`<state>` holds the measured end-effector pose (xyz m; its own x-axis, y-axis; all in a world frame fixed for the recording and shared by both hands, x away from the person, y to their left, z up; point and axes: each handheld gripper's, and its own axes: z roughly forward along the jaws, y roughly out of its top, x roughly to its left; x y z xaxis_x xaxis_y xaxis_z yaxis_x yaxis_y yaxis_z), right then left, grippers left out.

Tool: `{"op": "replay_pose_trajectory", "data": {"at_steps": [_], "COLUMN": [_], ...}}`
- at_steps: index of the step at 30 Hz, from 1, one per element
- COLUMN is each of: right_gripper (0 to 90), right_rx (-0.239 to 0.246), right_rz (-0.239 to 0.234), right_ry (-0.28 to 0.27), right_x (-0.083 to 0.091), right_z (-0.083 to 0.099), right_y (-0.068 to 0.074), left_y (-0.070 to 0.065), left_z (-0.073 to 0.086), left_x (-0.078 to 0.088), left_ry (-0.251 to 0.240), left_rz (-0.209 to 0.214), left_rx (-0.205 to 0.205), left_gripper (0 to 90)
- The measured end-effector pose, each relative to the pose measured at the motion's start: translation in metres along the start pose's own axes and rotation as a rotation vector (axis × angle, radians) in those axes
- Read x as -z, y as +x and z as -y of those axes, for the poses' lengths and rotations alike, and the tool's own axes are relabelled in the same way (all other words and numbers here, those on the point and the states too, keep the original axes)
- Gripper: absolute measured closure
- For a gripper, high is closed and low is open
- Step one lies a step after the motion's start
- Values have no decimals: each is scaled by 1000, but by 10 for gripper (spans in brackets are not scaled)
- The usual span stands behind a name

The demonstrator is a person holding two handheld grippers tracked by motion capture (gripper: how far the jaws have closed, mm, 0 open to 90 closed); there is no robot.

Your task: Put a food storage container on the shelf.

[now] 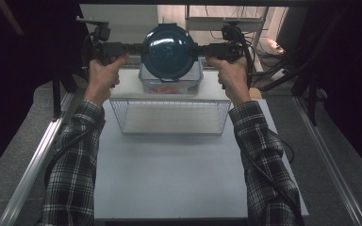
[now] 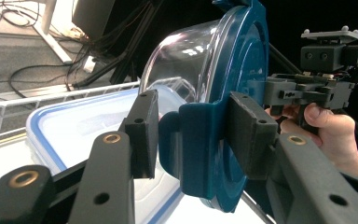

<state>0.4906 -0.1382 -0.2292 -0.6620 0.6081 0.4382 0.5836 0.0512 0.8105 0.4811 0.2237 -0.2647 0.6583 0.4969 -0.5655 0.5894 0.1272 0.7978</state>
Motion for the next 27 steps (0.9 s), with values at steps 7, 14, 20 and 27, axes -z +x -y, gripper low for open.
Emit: {"op": "replay_pose_trajectory", "data": {"at_steps": [7, 14, 20, 27], "right_gripper": [540, 532, 621, 657], "right_rx": [31, 19, 67, 127], "right_rz": [15, 5, 112, 181], "right_ry": [2, -2, 7, 0], "right_x": [-4, -7, -11, -14], "right_z": [-3, -5, -4, -3], "right_y": [3, 0, -1, 5], "left_y": [-1, 4, 5, -7], "left_z": [5, 8, 10, 8], "left_x": [1, -1, -10, -9], "left_ry": [-49, -78, -49, -90], "left_rz": [-50, -41, -128, -204], "left_rx": [-41, 3, -3, -59], "left_gripper": [550, 549, 515, 571]}}
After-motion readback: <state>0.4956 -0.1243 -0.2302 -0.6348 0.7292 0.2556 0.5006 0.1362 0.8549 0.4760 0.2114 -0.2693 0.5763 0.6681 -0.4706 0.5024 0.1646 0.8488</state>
